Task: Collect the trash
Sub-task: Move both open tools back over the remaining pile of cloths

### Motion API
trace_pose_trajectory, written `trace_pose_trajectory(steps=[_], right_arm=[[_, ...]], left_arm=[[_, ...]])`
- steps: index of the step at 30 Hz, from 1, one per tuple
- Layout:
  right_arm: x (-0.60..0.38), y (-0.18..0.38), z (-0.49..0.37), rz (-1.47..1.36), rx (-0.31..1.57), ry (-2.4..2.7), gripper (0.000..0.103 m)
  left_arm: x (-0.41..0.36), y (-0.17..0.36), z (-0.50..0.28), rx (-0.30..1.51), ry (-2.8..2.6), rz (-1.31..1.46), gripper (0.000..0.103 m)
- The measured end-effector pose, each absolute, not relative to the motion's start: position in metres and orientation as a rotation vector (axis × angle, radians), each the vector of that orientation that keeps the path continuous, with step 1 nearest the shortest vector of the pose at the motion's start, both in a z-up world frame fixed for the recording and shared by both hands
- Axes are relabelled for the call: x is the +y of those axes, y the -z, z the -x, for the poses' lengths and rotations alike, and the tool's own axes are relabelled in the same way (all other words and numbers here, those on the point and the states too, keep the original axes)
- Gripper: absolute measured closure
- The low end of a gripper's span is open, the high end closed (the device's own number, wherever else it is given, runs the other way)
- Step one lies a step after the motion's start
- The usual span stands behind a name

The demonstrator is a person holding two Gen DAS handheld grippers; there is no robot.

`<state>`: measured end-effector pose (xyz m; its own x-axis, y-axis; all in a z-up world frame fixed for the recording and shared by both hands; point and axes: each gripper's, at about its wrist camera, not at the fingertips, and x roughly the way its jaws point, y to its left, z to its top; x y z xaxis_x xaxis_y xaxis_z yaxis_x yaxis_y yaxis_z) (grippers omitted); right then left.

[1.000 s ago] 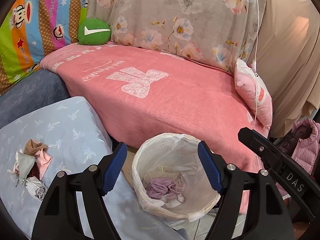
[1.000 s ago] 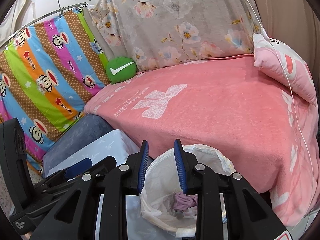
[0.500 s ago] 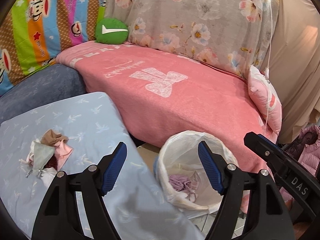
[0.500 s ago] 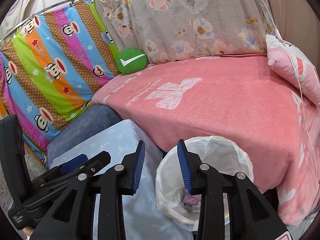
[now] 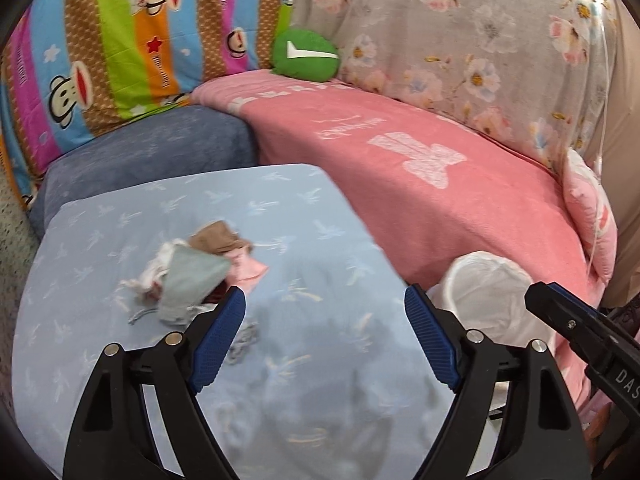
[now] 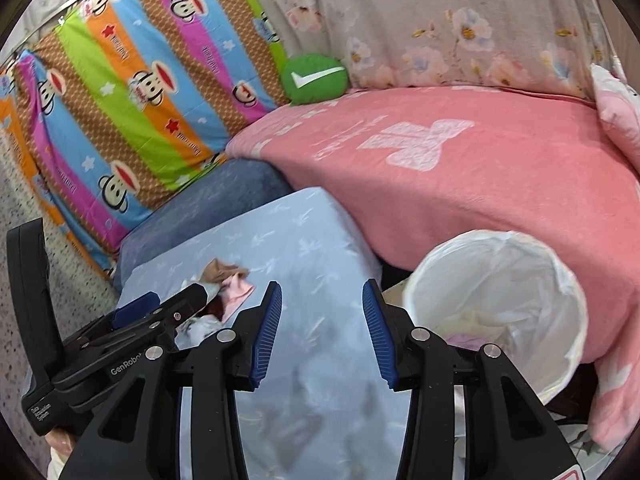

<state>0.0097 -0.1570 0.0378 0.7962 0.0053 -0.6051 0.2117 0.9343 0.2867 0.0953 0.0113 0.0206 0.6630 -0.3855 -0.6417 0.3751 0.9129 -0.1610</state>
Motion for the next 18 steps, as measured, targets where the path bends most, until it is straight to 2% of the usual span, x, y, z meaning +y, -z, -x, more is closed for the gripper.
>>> trace_pose_trajectory(steps=[3, 18], right_arm=[[-0.135, -0.029, -0.02, -0.345, 0.67, 0.079, 0.058], [-0.034, 0.034, -0.087, -0.274, 0.82, -0.055, 0.051]], left_arm=[[0.034, -0.011, -0.1, 0.744, 0.395, 0.023, 0.016], [0.133, 0.042, -0.134, 0.859, 0.243, 0.115, 0.015]])
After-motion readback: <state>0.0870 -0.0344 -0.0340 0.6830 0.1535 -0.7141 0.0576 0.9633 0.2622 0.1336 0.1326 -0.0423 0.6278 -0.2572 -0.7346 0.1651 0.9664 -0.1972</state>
